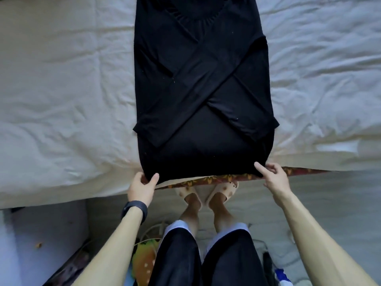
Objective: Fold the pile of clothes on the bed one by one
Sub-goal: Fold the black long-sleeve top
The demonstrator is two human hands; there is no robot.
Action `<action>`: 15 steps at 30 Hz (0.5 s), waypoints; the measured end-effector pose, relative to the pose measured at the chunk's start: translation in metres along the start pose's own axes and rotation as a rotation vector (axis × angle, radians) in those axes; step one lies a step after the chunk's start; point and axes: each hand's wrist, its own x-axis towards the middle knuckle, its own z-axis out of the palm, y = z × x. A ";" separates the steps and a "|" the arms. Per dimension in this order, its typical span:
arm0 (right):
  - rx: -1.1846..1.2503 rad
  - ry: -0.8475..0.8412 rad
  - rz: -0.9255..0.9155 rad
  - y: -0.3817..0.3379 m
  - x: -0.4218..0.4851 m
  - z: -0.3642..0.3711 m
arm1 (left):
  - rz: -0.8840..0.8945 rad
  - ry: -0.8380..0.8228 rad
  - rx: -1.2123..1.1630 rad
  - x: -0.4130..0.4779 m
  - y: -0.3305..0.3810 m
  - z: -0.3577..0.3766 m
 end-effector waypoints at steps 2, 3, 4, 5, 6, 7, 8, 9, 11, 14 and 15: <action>-0.048 0.044 -0.034 0.004 0.012 -0.002 | 0.000 -0.008 -0.015 0.007 -0.001 0.000; -0.062 0.043 -0.039 0.006 0.017 -0.003 | -0.017 -0.013 -0.045 0.010 -0.001 0.000; -0.046 0.033 -0.021 0.010 0.022 -0.003 | -0.025 -0.030 -0.071 0.014 -0.004 0.000; -0.006 0.008 0.010 0.012 0.025 -0.004 | -0.028 -0.053 -0.088 0.016 -0.008 0.001; 0.030 -0.021 0.039 0.014 0.027 -0.004 | -0.028 -0.078 -0.098 0.014 -0.010 0.001; 0.053 -0.044 0.048 0.016 0.027 -0.006 | -0.031 -0.098 -0.110 0.011 -0.013 0.001; 0.074 -0.060 0.050 0.018 0.026 -0.009 | -0.030 -0.110 -0.128 0.007 -0.017 0.002; 0.098 -0.074 0.042 0.020 0.022 -0.012 | -0.023 -0.106 -0.137 0.001 -0.022 0.002; 0.141 -0.090 0.019 0.021 0.010 -0.020 | 0.002 -0.050 -0.128 -0.012 -0.030 0.000; 0.181 -0.099 -0.029 0.021 -0.015 -0.036 | 0.003 0.052 -0.187 -0.032 -0.038 -0.009; 0.190 -0.104 -0.050 0.020 -0.023 -0.042 | 0.008 0.065 -0.200 -0.040 -0.038 -0.013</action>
